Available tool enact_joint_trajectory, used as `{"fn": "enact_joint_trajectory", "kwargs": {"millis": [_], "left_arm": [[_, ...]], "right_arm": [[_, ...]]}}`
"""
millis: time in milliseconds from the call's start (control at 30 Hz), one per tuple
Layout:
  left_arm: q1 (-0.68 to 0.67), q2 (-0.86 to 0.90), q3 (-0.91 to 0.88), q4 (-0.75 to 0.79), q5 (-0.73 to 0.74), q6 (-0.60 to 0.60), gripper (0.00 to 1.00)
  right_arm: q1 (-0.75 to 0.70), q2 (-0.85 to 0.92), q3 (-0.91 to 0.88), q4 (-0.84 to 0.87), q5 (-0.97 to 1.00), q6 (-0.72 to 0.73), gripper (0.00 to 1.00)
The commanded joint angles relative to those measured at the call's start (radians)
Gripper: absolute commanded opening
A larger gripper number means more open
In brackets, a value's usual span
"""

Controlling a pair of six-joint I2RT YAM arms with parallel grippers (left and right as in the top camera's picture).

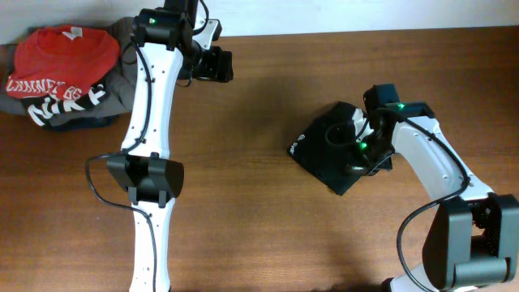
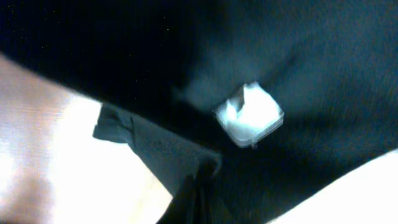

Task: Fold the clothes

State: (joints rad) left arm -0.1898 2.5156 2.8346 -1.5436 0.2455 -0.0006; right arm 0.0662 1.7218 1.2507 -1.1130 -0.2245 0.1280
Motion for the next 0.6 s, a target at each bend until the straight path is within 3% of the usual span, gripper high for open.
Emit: {"fn": "enact_joint_trajectory", "kwargs": {"millis": [0, 567], "left_arm": [[-0.004, 0.004, -0.006, -0.001, -0.007, 0.016, 0.86], [-0.004, 0.004, -0.006, -0.005, -0.007, 0.016, 0.86]], "right_arm": [[0.006, 0.002, -0.009, -0.075, -0.026, 0.065, 0.04], [0.005, 0.002, -0.039, -0.203, 0.109, 0.137, 0.04]]}}
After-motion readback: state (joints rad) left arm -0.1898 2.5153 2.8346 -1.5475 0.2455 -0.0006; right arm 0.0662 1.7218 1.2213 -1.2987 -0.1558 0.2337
